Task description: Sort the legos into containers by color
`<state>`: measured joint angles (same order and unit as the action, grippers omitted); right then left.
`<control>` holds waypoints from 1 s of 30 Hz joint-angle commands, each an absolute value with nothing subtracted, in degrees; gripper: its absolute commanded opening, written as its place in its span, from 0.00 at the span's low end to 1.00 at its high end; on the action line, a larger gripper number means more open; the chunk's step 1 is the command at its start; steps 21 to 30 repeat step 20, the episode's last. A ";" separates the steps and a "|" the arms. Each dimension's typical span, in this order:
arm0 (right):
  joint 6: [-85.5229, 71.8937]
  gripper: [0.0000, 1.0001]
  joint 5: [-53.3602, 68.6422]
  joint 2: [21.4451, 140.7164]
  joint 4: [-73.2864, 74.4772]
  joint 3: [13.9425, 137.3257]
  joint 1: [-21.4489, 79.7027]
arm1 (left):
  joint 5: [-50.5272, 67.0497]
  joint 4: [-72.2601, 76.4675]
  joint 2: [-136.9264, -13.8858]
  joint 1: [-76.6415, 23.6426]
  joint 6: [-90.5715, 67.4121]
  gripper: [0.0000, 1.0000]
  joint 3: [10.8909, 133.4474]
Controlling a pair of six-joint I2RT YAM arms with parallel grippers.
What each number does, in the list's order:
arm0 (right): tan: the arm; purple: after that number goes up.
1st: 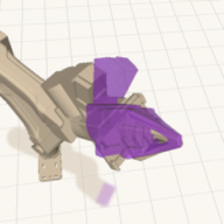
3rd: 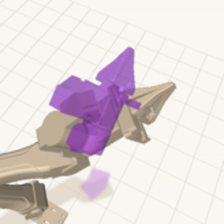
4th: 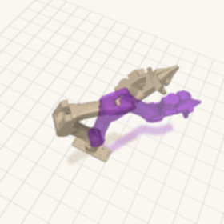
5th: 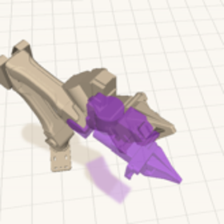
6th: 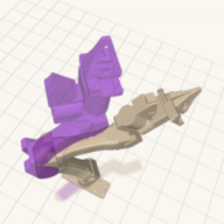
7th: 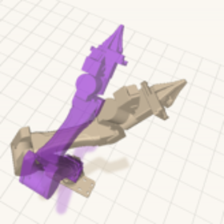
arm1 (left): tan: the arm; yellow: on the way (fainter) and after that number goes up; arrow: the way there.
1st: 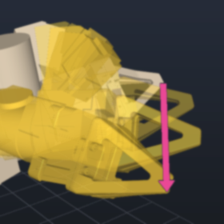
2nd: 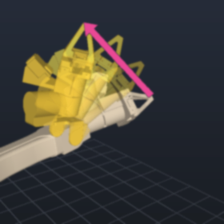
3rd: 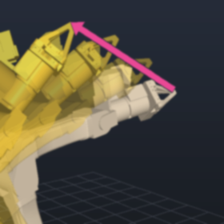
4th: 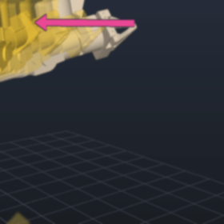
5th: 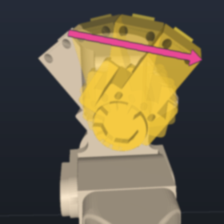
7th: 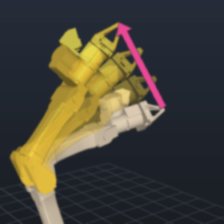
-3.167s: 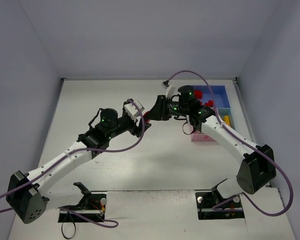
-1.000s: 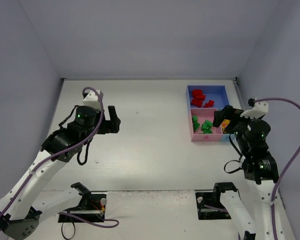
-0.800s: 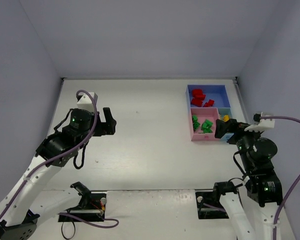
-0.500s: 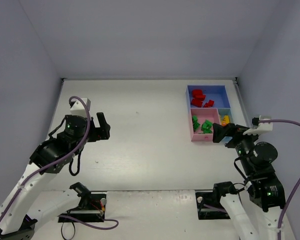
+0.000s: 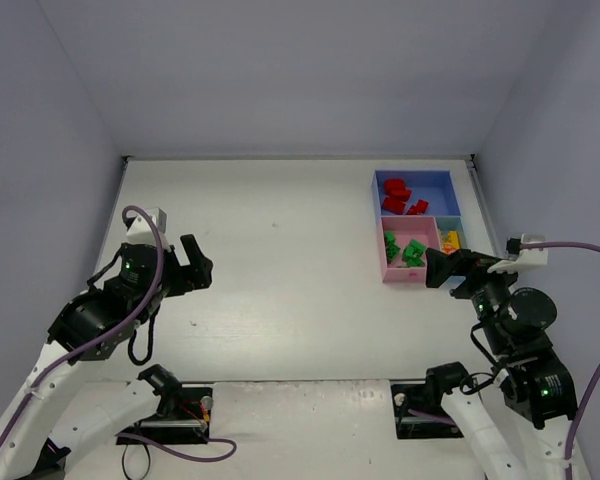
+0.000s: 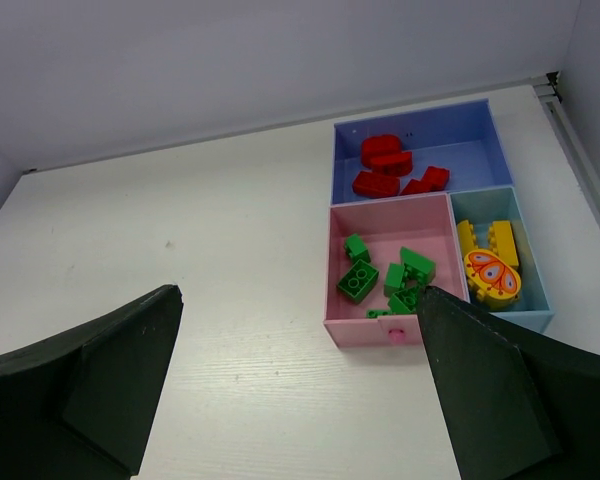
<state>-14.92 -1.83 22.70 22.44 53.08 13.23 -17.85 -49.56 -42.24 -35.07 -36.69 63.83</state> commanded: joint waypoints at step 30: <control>-13.97 1.00 -5.36 21.53 21.53 58.18 15.21 | -17.67 -50.71 -42.71 -34.72 -40.43 0.85 64.51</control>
